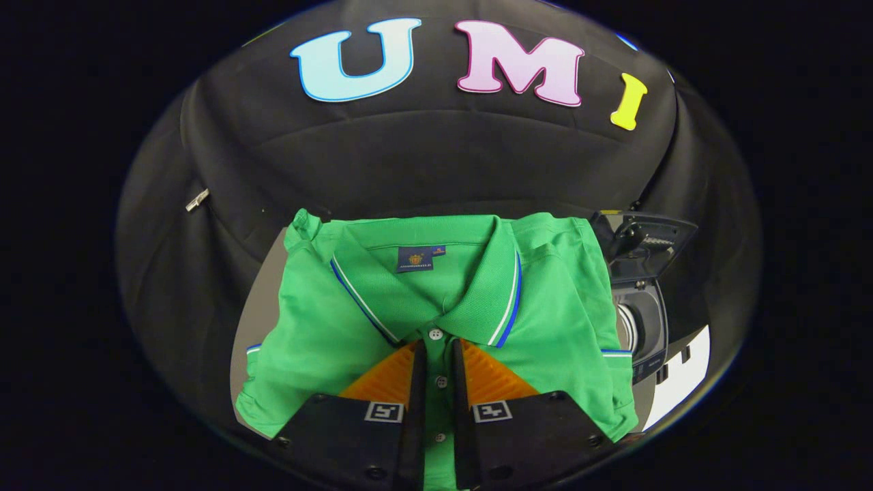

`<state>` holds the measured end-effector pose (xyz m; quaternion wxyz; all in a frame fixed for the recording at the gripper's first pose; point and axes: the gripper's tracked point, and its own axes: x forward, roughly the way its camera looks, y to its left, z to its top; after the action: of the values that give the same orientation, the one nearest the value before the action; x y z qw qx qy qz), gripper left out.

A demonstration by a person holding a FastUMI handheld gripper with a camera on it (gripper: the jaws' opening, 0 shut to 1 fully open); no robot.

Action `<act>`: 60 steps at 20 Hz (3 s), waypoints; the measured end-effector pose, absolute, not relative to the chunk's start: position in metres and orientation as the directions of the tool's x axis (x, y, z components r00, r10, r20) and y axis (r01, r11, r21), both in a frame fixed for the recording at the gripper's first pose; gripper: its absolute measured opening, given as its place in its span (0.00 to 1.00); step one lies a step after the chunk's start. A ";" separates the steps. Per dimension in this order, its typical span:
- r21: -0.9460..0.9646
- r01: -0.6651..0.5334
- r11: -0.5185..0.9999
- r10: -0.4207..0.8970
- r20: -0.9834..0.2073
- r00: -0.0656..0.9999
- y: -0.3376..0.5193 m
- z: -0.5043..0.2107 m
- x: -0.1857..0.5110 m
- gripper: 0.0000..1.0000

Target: Put the clothes into the washing machine and then close the washing machine lid.

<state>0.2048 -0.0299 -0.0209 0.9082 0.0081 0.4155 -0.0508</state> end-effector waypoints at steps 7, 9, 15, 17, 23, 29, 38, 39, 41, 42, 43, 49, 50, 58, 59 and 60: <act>-0.040 0.104 0.994 -0.098 -0.760 0.642 -0.030 -0.021 0.205 0.22; -0.042 0.102 0.994 -0.099 -0.745 0.660 -0.030 -0.020 0.206 0.22; -0.096 0.070 0.993 -0.117 -0.681 0.723 -0.026 -0.011 0.201 0.05; -0.126 0.054 0.991 -0.123 -0.645 0.754 -0.020 -0.003 0.197 0.05; -0.132 0.042 0.990 -0.105 -0.516 0.850 -0.001 0.031 0.186 0.05; -0.112 0.051 0.992 -0.093 -0.410 0.907 0.011 0.059 0.175 0.05; -0.096 0.070 0.993 -0.096 -0.300 0.949 0.009 0.095 0.168 0.05; -0.097 0.077 0.992 -0.102 -0.287 0.952 0.006 0.100 0.167 0.05; -0.095 0.096 0.991 -0.118 -0.264 0.957 -0.001 0.109 0.165 0.05; -0.096 0.103 0.990 -0.124 -0.251 0.960 -0.005 0.114 0.165 0.05; -0.098 0.114 0.989 -0.135 -0.246 0.960 -0.011 0.118 0.163 0.05; -0.100 0.137 0.986 -0.155 -0.206 0.966 -0.051 0.142 0.159 0.05; -0.101 0.143 0.985 -0.161 -0.199 0.967 -0.062 0.146 0.160 0.05; -0.103 0.124 0.987 -0.142 -0.198 0.970 -0.160 0.161 0.161 0.05; -0.094 0.124 0.988 -0.141 -0.207 0.968 -0.174 0.160 0.160 0.05; -0.090 0.126 0.988 -0.142 -0.210 0.967 -0.188 0.160 0.162 0.05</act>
<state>0.1620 -0.1884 0.1604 0.9910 -0.0381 0.1088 -0.0676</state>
